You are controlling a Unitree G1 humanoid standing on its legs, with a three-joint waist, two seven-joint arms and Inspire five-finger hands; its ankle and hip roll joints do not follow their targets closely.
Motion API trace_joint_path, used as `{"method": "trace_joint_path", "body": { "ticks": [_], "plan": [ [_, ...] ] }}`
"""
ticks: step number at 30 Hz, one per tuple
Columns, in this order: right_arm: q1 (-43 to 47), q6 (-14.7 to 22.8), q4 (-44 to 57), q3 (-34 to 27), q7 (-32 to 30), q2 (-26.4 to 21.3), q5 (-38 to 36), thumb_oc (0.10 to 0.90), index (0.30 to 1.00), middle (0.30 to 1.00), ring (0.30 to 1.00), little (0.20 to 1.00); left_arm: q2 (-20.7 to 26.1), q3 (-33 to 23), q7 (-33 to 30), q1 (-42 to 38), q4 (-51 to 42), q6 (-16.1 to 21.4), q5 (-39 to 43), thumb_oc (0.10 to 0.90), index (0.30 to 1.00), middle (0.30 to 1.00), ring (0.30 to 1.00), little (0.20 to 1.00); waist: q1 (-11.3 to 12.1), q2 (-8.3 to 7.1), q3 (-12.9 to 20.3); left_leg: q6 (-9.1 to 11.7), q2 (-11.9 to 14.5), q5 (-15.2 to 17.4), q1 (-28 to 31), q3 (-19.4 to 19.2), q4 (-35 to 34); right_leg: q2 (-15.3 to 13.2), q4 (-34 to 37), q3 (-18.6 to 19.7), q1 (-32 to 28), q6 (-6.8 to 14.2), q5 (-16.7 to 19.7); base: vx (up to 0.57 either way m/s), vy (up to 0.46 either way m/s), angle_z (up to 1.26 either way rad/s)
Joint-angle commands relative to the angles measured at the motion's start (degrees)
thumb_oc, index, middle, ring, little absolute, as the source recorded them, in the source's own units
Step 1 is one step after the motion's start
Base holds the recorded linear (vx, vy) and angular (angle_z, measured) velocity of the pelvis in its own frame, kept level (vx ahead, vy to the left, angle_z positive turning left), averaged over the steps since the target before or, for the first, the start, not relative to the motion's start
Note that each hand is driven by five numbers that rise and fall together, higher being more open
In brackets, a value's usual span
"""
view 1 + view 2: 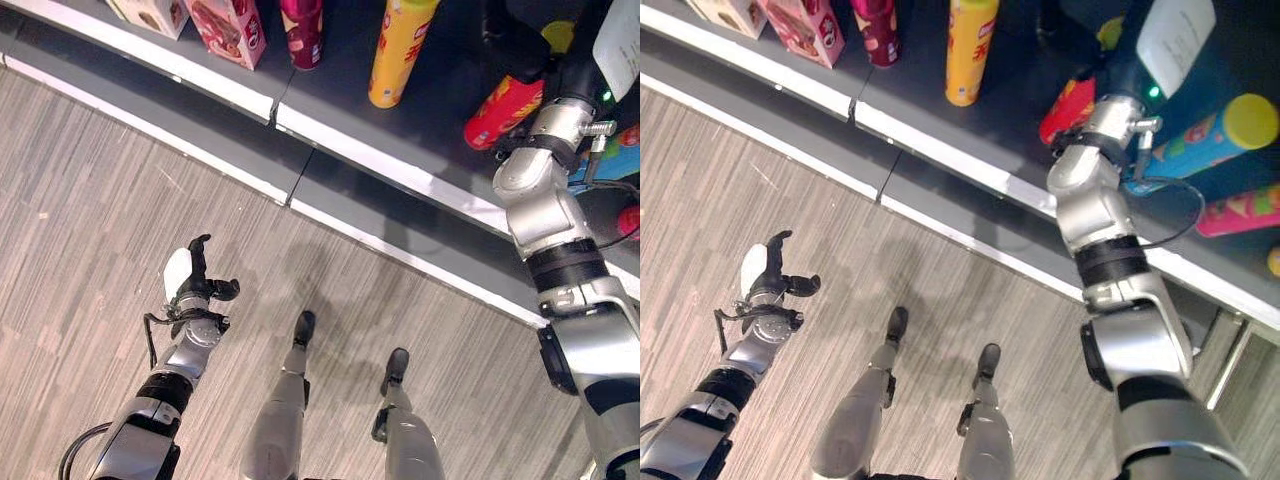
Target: Put the goods on the table back onto the shelves and tidy them up.
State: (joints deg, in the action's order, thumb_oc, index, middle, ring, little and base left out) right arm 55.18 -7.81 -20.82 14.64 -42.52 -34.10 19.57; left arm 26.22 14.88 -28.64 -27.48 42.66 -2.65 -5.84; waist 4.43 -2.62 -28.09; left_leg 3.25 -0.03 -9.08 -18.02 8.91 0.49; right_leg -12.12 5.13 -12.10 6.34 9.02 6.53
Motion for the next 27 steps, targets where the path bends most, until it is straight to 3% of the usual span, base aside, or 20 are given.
{"method": "trace_joint_path", "body": {
  "ticks": [1, 2, 4, 5, 6, 9, 11, 13, 16, 18, 22, 26, 27],
  "plan": [
    [-10.86, 8.61, 9.10, -3.79, 4.32, 0.79, 1.35, 0.800, 0.900, 0.900, 0.900, 0.900, 1.39, -3.53, -1.00, 2.44, 0.29, 0.10, -4.50, 0.800, 0.900, 0.900, 0.900, 0.900, -1.77, -3.05, 12.39, 4.40, 8.29, 5.55, 1.74, -3.08, 0.65, -7.40, -5.63, 2.80, 2.46, 4.00, 0.57, 0.08, -0.018, -0.09],
    [-11.50, 8.53, 9.63, -4.10, 4.55, 0.85, 1.40, 0.800, 0.900, 0.900, 0.900, 0.900, 1.45, -3.41, -0.95, 2.70, 0.16, 0.06, -4.54, 0.800, 0.900, 0.900, 0.900, 0.900, -1.68, -3.11, 12.54, 4.43, 8.34, 5.48, 1.99, -3.08, 0.39, -7.35, -5.46, 2.73, 2.23, 3.99, 0.61, 0.06, -0.007, -0.11],
    [-19.66, 12.96, 14.67, -5.78, 10.02, 2.65, -5.45, 0.800, 0.900, 0.900, 0.900, 0.900, 1.82, -4.96, 0.12, 4.68, -1.00, 0.12, -4.75, 0.800, 0.900, 0.900, 0.900, 0.900, -2.40, -3.34, 13.73, 4.77, 8.87, 4.96, 3.87, -3.62, -1.15, -6.78, -4.68, 2.50, 1.11, 4.15, 0.86, 0.05, -0.009, -0.13],
    [-28.11, 16.47, 18.66, -7.79, 16.52, 4.70, -15.17, 0.800, 0.900, 0.900, 0.900, 0.900, 2.70, -6.79, 2.01, 6.97, -2.27, 0.39, -4.71, 0.800, 0.900, 0.900, 0.900, 0.900, -3.34, -3.40, 14.65, 5.08, 9.36, 4.55, 5.24, -4.20, -2.10, -6.27, -4.02, 2.64, 0.26, 4.21, 1.12, 0.04, -0.011, -0.19],
    [-28.55, 16.36, 19.02, -7.97, 16.73, 4.72, -15.29, 0.800, 0.900, 0.900, 0.900, 0.900, 2.75, -6.72, 2.06, 7.21, -2.41, 0.35, -4.72, 0.800, 0.900, 0.900, 0.900, 0.900, -3.24, -3.45, 14.78, 5.10, 9.40, 4.51, 5.42, -4.25, -2.26, -6.24, -3.91, 2.65, 0.13, 4.20, 1.15, 0.03, -0.016, -0.15],
    [-37.33, 19.20, 18.83, -8.64, 29.24, 6.14, -32.51, 0.800, 0.900, 0.900, 0.900, 0.900, 3.36, -8.91, 5.03, 9.64, -2.58, 0.89, -4.53, 0.800, 0.900, 0.900, 0.900, 0.900, -3.93, -3.47, 16.49, 5.58, 10.18, 4.01, 7.50, -5.25, -3.21, -5.41, -3.10, 2.69, -1.04, 4.26, 1.54, 0.02, -0.020, -0.14],
    [-42.92, 17.93, 17.58, -8.00, 37.64, 6.63, -42.94, 0.800, 0.900, 0.900, 0.900, 0.900, 4.11, -10.27, 7.43, 11.20, -2.99, 1.02, -4.28, 0.800, 0.900, 0.900, 0.900, 0.900, -4.08, -3.32, 17.78, 6.12, 10.93, 3.74, 9.28, -6.22, -3.94, -4.93, -2.43, 2.97, -2.17, 4.20, 1.51, 0.03, -0.028, -0.29],
    [-53.95, 12.67, 15.38, -7.44, 51.10, 6.26, -55.50, 0.800, 0.900, 0.900, 0.900, 0.900, 5.86, -13.14, 11.78, 14.15, -4.52, 1.98, -4.08, 0.800, 0.900, 0.900, 0.900, 0.900, -4.55, -2.89, 20.48, 7.13, 12.56, 3.16, 11.65, -7.25, -4.87, -3.76, -2.29, 3.09, -3.42, 3.78, -0.03, 0.04, -0.067, -0.26],
    [-57.93, 10.90, 11.62, -6.84, 54.45, 6.08, -54.50, 0.800, 0.900, 0.900, 0.900, 0.900, 6.28, -14.49, 13.40, 15.75, -4.26, 2.65, -3.99, 0.800, 0.900, 0.900, 0.900, 0.900, -4.73, -2.54, 21.79, 7.57, 13.43, 2.93, 13.11, -7.89, -5.28, -2.98, -2.26, 3.25, -4.36, 3.50, -0.88, 0.04, -0.065, -0.19],
    [-62.12, 8.34, 2.61, -6.11, 56.92, 6.89, -50.99, 0.800, 0.900, 0.900, 0.900, 0.900, 6.92, -16.01, 15.60, 18.11, -4.68, 3.39, -3.26, 0.800, 0.900, 0.900, 0.900, 0.900, -4.87, -2.22, 23.24, 7.98, 14.68, 2.67, 15.24, -9.14, -5.49, -1.87, -2.71, 3.43, -5.45, 2.95, -2.22, 0.05, -0.113, -0.20],
    [-65.08, 7.32, -11.46, -6.59, 55.22, 9.16, -39.79, 0.800, 0.900, 0.900, 0.900, 0.900, 6.07, -16.33, 17.05, 19.68, -5.14, 3.90, -2.41, 0.800, 0.900, 0.900, 0.900, 0.900, -5.41, -1.08, 24.50, 9.02, 16.67, 1.46, 17.07, -9.25, -5.49, 0.59, -4.12, 3.20, -7.63, 1.75, -5.11, -0.01, -0.128, -0.13],
    [-65.74, 7.78, -18.94, -8.16, 52.89, 11.33, -35.95, 0.800, 0.900, 0.900, 0.900, 0.900, 5.36, -16.12, 17.55, 19.59, -5.18, 4.02, -1.00, 0.800, 0.900, 0.900, 0.900, 0.900, -6.07, 0.10, 24.91, 9.77, 18.31, -0.67, 17.26, -8.98, -5.49, 3.04, -4.55, 3.11, -8.52, 0.36, -6.75, -0.05, -0.119, 0.00],
    [-65.35, 8.22, -22.40, -9.19, 50.27, 12.03, -34.87, 0.800, 0.900, 0.900, 0.900, 0.900, 5.26, -16.10, 17.33, 19.58, -5.25, 4.00, -0.87, 0.800, 0.900, 0.900, 0.900, 0.900, -6.21, 0.77, 25.00, 10.27, 18.99, -2.67, 17.09, -8.65, -5.49, 4.17, -4.41, 2.78, -9.05, -0.21, -7.01, -0.04, -0.117, -0.02]
  ]
}}
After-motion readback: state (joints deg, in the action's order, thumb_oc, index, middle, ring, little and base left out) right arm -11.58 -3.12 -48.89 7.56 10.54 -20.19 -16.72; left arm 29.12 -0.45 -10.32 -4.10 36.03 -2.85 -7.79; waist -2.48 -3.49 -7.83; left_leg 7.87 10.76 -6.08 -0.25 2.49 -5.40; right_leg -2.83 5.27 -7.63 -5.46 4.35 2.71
